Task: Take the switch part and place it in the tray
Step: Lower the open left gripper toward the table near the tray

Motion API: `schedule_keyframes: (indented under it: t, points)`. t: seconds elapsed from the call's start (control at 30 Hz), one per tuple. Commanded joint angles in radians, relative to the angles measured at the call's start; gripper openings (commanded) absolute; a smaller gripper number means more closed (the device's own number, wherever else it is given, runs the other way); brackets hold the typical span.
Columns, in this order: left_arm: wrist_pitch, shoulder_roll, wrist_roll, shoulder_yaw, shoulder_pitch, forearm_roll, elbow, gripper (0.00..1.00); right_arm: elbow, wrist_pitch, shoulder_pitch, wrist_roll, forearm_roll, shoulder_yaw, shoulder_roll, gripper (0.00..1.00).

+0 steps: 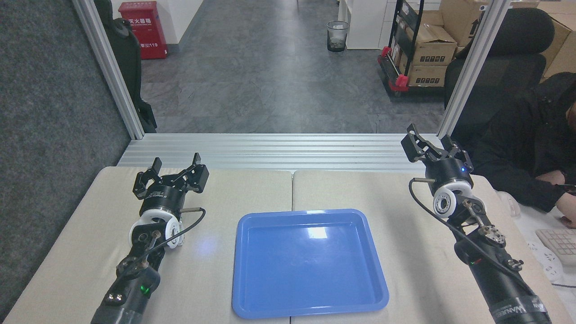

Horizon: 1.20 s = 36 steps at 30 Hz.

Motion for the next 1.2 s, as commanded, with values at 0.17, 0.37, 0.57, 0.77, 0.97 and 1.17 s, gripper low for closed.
schedule_keyframes:
  t: [0.17,0.37,0.57,0.77,0.97,1.17]
  points:
    - [-0.003,0.006,0.007,0.009,-0.001,0.002,0.028,1.00,0.000,0.001,0.000,0.000,0.001,0.000,0.000,0.99]
    - [0.001,0.006,0.013,0.010,0.003,0.007,0.039,1.00,0.000,0.001,0.000,0.000,0.001,0.000,0.000,0.99]
    - [0.000,0.018,0.016,0.035,0.035,-0.004,0.065,1.00,0.000,0.001,0.000,0.000,0.001,0.000,0.000,0.99]
    - [0.019,0.015,0.018,0.036,0.101,-0.009,0.153,1.00,0.000,0.001,0.000,0.000,-0.001,-0.001,0.000,0.99]
    - [0.043,0.020,0.022,0.027,0.155,-0.016,0.179,1.00,0.000,0.001,0.000,0.000,0.001,-0.001,0.000,0.99]
    - [0.041,0.020,0.024,0.021,0.167,-0.019,0.206,1.00,0.000,-0.001,0.000,0.000,0.001,0.000,0.000,0.99]
